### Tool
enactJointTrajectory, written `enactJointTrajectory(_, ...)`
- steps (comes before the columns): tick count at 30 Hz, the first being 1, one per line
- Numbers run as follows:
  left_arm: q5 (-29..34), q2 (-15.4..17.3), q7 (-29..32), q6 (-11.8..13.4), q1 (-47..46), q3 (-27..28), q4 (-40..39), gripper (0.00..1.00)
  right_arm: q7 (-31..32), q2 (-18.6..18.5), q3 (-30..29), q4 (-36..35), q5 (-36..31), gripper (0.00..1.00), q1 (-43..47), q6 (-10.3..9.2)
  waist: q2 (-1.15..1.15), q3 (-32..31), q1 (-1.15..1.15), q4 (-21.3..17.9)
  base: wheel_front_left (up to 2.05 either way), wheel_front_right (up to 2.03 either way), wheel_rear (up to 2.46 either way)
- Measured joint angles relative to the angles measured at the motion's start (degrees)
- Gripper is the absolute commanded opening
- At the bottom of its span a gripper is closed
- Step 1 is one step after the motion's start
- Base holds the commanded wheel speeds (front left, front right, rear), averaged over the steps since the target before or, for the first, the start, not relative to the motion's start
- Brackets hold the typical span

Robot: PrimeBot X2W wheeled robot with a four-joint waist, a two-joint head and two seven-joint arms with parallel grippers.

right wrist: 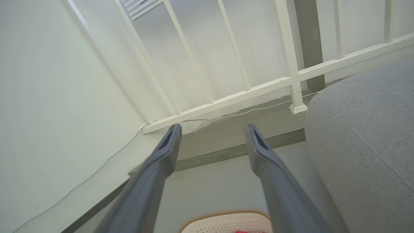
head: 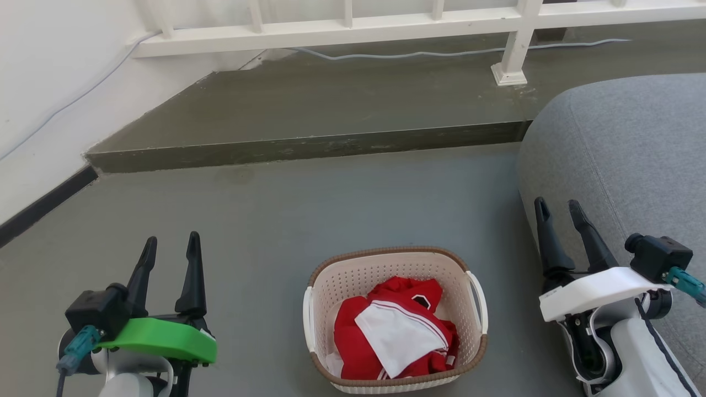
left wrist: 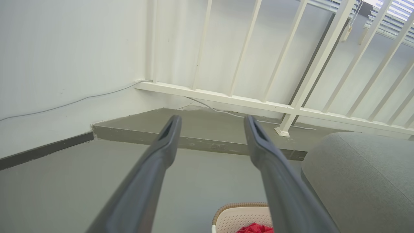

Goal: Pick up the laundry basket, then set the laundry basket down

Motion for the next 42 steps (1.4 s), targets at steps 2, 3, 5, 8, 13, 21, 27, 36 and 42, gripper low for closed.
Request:
enactJointTrajectory(2,1.68,-0.01,-0.1,0.0,-0.01,-0.03,-0.1,1.0,-0.43,0.0,0.02,0.01,-1.91,1.0,-0.04,-0.09,0.0,0.08,0.0,-0.02,0.0,0.0,0.0)
enactJointTrajectory(3,2.27,-0.01,-0.55,0.0,-0.01,-0.08,-0.12,1.0,-0.64,0.0,0.07,0.02,-2.59,1.0,-0.08,-0.22,0.0,0.12,0.0,-0.03,0.0,0.0,0.0)
enactJointTrajectory(5,4.11,-0.02,-0.74,0.0,-0.02,-0.15,-0.23,1.0,-1.19,0.0,0.11,0.07,-4.33,1.0,-0.19,-0.47,0.0,0.18,0.0,-0.03,0.0,0.0,0.0)
enactJointTrajectory(8,6.17,-0.04,-1.6,-0.01,-0.05,-0.24,-0.27,1.0,-1.85,0.0,0.36,0.19,-6.59,1.0,-0.2,-0.49,0.0,0.26,0.0,-0.03,0.0,0.0,0.0)
enactJointTrajectory(13,7.8,-0.09,-1.75,-0.1,-0.81,-0.23,-0.25,1.0,-2.12,0.0,0.29,0.75,-8.47,1.0,-0.24,-0.55,0.0,0.26,0.0,-0.04,0.0,0.0,0.0)
enactJointTrajectory(21,7.8,-0.19,-1.75,-0.16,-0.88,-0.21,-0.11,1.0,-2.18,0.13,-0.66,1.45,-8.98,1.0,-0.25,-0.58,0.0,0.19,0.0,0.0,0.0,0.0,0.0)
enactJointTrajectory(27,7.89,-0.25,-1.75,-0.58,-0.88,-0.21,0.33,1.0,-2.18,0.26,-0.97,2.04,-9.56,1.0,-0.29,-0.57,0.0,0.29,0.0,0.02,0.0,0.0,0.0)
enactJointTrajectory(36,8.21,-0.32,-1.75,-0.59,-0.85,-0.09,1.36,1.0,-2.18,0.51,-1.05,3.01,-10.56,1.0,-0.55,-0.52,0.0,1.91,0.0,-0.26,0.0,0.0,0.0)
enactJointTrajectory(42,8.21,-0.35,-1.75,-0.59,-0.9,-0.03,1.38,1.0,-2.19,0.57,-1.79,3.64,-10.72,1.0,-1.18,-0.52,0.0,3.72,0.0,-0.76,0.0,0.0,0.0)
